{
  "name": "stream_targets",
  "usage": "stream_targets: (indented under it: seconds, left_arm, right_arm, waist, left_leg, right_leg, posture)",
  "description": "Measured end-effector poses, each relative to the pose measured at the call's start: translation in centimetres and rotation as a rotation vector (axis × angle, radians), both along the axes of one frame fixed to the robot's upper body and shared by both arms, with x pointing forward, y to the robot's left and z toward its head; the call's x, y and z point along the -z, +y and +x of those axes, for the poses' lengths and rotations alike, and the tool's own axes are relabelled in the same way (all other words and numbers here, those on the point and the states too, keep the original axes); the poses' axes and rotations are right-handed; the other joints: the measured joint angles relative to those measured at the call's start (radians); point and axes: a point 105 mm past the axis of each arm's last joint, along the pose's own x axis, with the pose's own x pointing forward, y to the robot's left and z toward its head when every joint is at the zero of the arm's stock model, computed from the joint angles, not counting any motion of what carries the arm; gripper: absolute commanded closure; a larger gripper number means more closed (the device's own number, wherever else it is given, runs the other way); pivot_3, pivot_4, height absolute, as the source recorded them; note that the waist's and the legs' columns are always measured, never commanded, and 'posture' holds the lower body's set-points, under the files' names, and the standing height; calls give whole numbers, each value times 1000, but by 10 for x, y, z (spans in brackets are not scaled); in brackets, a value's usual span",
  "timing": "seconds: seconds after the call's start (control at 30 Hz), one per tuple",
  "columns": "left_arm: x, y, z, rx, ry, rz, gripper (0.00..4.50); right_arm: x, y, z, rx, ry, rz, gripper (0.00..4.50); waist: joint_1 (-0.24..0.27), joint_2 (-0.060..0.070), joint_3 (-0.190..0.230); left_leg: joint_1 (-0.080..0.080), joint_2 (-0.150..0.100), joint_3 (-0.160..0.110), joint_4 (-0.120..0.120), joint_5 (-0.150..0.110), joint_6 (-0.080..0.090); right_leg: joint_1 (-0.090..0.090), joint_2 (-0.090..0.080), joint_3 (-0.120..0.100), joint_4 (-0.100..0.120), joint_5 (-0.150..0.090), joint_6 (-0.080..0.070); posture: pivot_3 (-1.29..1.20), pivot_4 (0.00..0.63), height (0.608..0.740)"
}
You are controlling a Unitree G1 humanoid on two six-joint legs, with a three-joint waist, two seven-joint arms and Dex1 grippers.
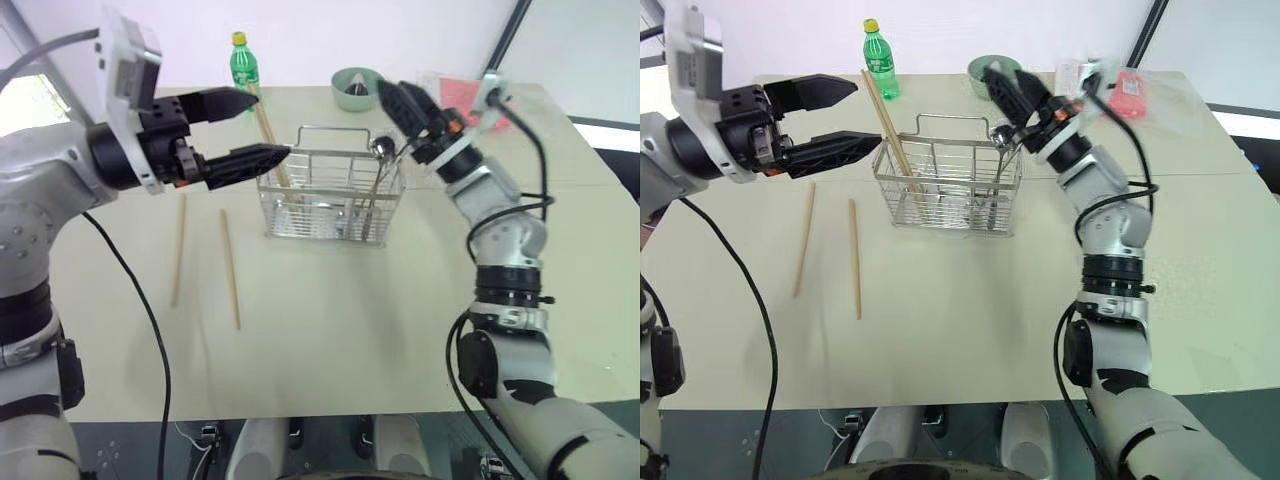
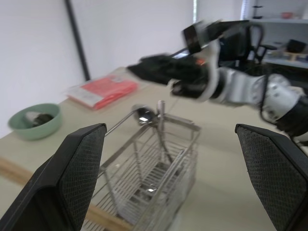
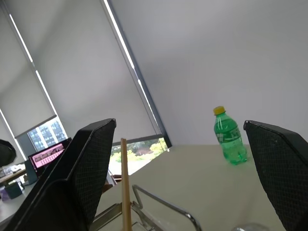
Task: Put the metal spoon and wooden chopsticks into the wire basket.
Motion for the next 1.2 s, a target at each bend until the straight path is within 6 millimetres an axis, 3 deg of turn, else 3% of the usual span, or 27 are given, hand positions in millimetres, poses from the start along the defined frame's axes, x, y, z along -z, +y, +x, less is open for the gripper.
stream_targets:
  seconds: [0.13, 0.2, 0.27, 0.37, 0.5, 0.6, 0.83, 1.07, 1.2]
  left_arm:
    - [-7, 12, 23, -155, 12, -102, 0]
    - [-17, 28, 41, -298, 32, -188, 0]
    - [-23, 43, 54, -432, 61, -255, 0]
    - [-19, 67, 72, -649, 147, -320, 0]
    - [21, 100, 89, -953, 319, -251, 0]
    - [54, 118, 90, -1083, 434, -179, 0]
    - [131, 127, 97, -1156, 681, -70, 0]
    - [169, 122, 114, -1142, 774, -27, 0]
    - [175, 113, 129, -1117, 777, -28, 0]
  right_arm:
    - [-39, -19, -19, -57, -77, -19, 80]
    - [-61, -21, -42, -128, -157, -85, 80]
    - [-67, -19, -71, -217, -222, -207, 80]
    - [-37, -11, -107, -396, -185, -397, 80]
    - [17, -5, -128, -534, -32, -550, 80]
    - [30, -6, -133, -538, -3, -593, 80]
    - [41, -7, -135, -505, 23, -609, 80]
    - [41, -9, -139, -485, 25, -615, 80]
    - [38, -9, -139, -471, 22, -601, 80]
  waist:
    - [4, 0, 1]
    - [2, -1, 2]
    - [3, -1, 2]
    - [2, -3, 1]
    - [0, -3, 2]
    - [4, -3, 2]
    - [29, -6, 2]
    - [36, -7, 2]
    - [34, -7, 2]
  left_leg:
    - [0, 0, -1, 0, -2, 4]
    - [0, 0, -1, 0, -2, 7]
    - [0, 0, -1, 0, -3, 9]
    - [1, 0, 0, 1, -4, 11]
    - [1, -1, 1, 2, -5, 8]
    - [1, 0, 1, 2, -5, 8]
    - [0, -1, 1, 2, -5, 7]
    - [-1, -1, 1, 1, -6, 8]
    - [-1, -1, 1, 0, -6, 8]
  right_leg:
    - [0, 0, 0, 0, 0, 0]
    - [0, 0, 0, 0, 0, 0]
    - [1, 0, 0, 0, -1, 2]
    - [3, -2, -1, -1, -1, 2]
    - [3, -3, 0, -1, -1, 2]
    - [2, -4, -1, -1, -1, 2]
    - [1, -7, -1, -2, 0, 2]
    - [0, -8, -2, -9, 1, 1]
    - [1, -8, -3, -11, 2, 3]
  posture:
    - [0, 150, 680]
    - [0, 150, 680]
    - [0, 150, 680]
    - [0, 150, 680]
    - [0, 150, 680]
    - [0, 150, 680]
    - [0, 150, 680]
    - [0, 150, 680]
    - [0, 150, 680]
